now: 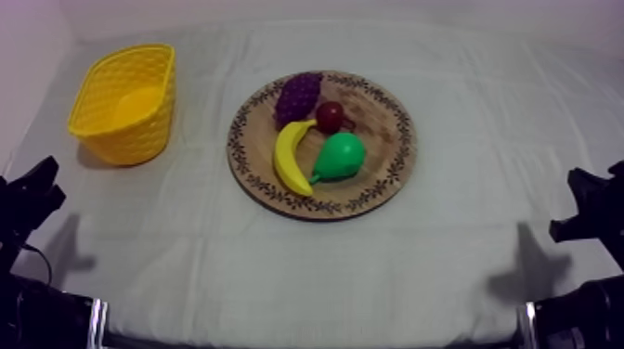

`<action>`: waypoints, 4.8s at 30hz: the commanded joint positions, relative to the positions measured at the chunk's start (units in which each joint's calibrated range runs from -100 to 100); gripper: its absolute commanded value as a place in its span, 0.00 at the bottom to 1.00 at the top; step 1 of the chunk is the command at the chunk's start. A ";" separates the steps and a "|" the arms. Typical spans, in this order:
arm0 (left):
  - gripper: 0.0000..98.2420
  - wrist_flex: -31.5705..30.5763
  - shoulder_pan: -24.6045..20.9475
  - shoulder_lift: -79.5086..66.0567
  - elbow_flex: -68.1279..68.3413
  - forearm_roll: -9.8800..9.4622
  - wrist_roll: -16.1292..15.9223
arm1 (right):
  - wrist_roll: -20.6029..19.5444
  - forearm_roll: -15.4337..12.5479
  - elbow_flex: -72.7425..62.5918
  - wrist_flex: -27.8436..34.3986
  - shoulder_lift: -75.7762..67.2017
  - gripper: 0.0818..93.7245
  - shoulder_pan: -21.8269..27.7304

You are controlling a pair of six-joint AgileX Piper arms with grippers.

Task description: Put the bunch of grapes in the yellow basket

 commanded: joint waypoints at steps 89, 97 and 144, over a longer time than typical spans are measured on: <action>0.00 20.05 16.33 83.87 -83.90 1.16 -12.41 | 0.02 -0.01 -0.01 0.01 0.02 0.00 0.00; 0.00 27.23 17.65 92.11 -94.71 1.04 -13.12 | 0.04 -0.01 -0.01 0.01 0.02 0.00 0.00; 0.00 39.71 23.88 125.69 -114.27 1.22 -9.09 | 0.00 -0.01 -0.01 0.01 0.02 0.00 0.00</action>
